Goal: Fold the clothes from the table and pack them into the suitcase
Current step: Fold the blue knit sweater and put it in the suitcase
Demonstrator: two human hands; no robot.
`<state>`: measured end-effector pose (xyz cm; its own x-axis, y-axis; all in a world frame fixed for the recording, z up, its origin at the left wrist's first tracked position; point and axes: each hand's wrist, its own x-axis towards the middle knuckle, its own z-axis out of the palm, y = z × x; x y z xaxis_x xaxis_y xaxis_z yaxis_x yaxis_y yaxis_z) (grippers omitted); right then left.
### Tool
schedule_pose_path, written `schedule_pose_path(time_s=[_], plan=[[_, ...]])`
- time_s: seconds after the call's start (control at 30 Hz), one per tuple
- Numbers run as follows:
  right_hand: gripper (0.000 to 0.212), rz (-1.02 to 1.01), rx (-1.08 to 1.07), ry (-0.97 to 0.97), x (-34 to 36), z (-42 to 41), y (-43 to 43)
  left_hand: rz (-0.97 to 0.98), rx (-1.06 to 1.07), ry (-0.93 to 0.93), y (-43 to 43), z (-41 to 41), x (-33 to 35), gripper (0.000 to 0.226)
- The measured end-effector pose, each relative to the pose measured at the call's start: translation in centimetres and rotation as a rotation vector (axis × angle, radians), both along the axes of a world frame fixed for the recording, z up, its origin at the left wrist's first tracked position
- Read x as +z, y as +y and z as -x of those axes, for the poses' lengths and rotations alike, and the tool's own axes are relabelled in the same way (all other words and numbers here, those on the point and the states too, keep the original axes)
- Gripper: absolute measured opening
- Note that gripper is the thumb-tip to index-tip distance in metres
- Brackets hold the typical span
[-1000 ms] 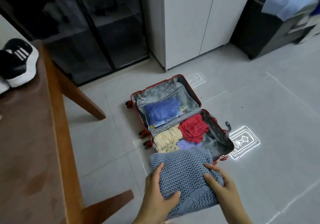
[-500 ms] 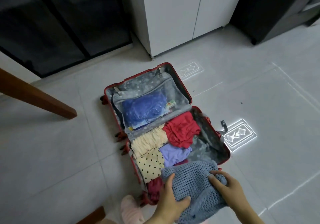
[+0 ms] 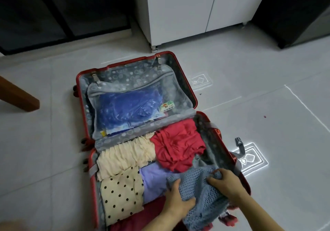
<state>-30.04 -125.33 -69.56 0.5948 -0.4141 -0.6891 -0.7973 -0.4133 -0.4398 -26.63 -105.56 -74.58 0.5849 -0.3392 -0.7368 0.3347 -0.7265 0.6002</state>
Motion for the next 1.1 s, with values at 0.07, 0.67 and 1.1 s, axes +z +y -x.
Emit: schedule_pose_path(time_s=[0.07, 0.67, 1.1], plan=[[0.029, 0.056, 0.009, -0.059, -2.0, -1.2, -2.2, 0.003, 0.004, -0.064, -2.7, -1.0, -1.4, 0.109], [0.061, 0.495, 0.297, -0.378, -13.3, -1.2, -5.2, -0.272, -0.235, -0.826, -5.2, -2.5, -8.8, 0.071], [0.066, 0.6, 1.038, -0.301, -16.1, -2.2, -7.4, -0.302, -0.764, -0.795, -5.4, -5.1, -12.9, 0.07]])
